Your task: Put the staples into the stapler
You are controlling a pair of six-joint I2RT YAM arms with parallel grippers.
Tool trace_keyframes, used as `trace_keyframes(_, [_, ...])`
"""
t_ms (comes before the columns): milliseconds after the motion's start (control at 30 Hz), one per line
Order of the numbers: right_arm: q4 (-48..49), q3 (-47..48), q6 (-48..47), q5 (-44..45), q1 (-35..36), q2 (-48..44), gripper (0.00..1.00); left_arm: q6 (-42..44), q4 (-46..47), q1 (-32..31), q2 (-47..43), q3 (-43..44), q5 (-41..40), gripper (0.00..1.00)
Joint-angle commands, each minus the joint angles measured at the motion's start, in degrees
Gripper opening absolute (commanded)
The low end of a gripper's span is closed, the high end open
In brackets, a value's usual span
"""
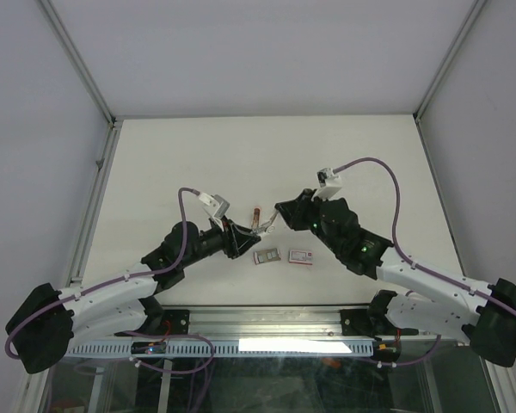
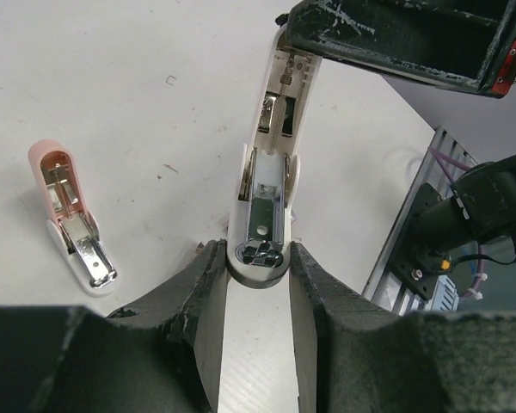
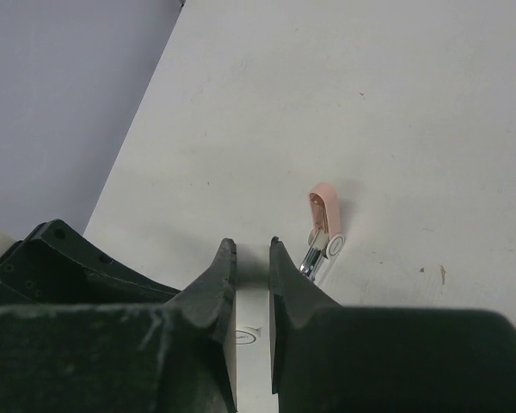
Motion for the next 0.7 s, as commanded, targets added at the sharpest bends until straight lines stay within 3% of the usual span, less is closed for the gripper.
trace_keyframes(0, [5.57, -0.41, -4.38, 8.68, -2.13, -3.61, 0.0, -1.29, -2.28, 0.27, -0.03, -2.24, -0.8, 0.34])
trace_keyframes(167, [8.75, -2.6, -9.89, 11.15, -2.31, -2.92, 0.0, -1.82, -2.67, 0.23, -3.69, -3.9, -1.14, 0.65])
trace_keyframes(267, [10.98, -3.81, -12.75, 11.63, -2.35, -2.85, 0.0, -2.45, -3.25, 0.27, -6.64, -4.61, -1.67, 0.78])
trace_keyframes(533, [22.81, -8.93, -16.56, 6.85, -5.72, 0.83, 0.0, -6.85, -10.5, 0.65, -9.35, -1.93, -11.73, 0.99])
trace_keyframes(667, [28.68, -10.76, -13.96, 0.28, -9.72, 4.37, 0.0, -9.23, -12.62, 1.74, -7.37, 0.79, -12.26, 0.99])
